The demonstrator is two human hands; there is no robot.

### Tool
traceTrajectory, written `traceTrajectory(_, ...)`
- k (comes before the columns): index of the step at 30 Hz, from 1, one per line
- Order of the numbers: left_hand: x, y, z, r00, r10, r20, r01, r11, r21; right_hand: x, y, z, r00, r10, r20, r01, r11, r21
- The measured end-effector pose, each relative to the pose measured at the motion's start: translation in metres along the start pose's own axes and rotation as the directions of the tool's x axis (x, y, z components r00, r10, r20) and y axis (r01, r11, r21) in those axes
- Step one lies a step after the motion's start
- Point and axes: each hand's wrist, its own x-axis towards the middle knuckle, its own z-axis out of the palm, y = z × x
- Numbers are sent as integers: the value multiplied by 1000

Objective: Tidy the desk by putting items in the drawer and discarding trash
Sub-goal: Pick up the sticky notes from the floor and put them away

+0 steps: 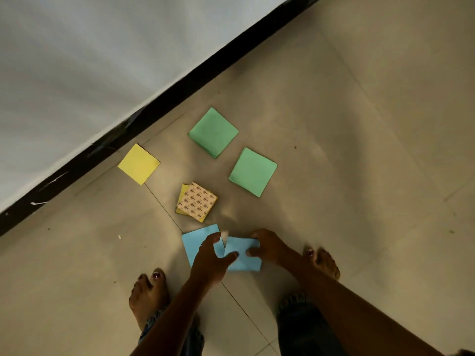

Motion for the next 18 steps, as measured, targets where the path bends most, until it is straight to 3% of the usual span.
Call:
traceTrajectory(3, 8, 13, -10, 997, 48, 63, -50, 999, 21, -6, -20, -25, 982, -154, 107, 137, 980, 145)
traceTrajectory(5, 17, 24, -19, 995, 86, 51, -82, 994, -76, -2, -32, -44, 978, -197, 71, 183, 968, 169)
traceTrajectory(9, 29, 47, -38, 993, 88, -73, -106, 946, -306, 21, -52, -77, 972, -150, -181, 217, 872, 439)
traceTrajectory(10, 34, 51, -43, 990, 78, -121, -114, 938, -327, 28, -56, -84, 941, -144, -306, 264, 879, 398)
traceTrajectory(12, 42, 56, -52, 977, 62, -203, -126, 940, -317, 44, -60, -91, 861, -173, -479, 202, 979, 9)
traceTrajectory(13, 46, 57, -56, 971, 57, -234, -128, 944, -305, 51, -60, -89, 857, -218, -466, 128, 967, -218)
traceTrajectory(15, 55, 54, -61, 961, 46, -271, -131, 944, -302, 60, -59, -77, 848, -297, -438, -20, 810, -587)
traceTrajectory(18, 58, 49, -64, 955, 18, -296, -119, 938, -325, 65, -53, -55, 830, -363, -424, -159, 575, -803)
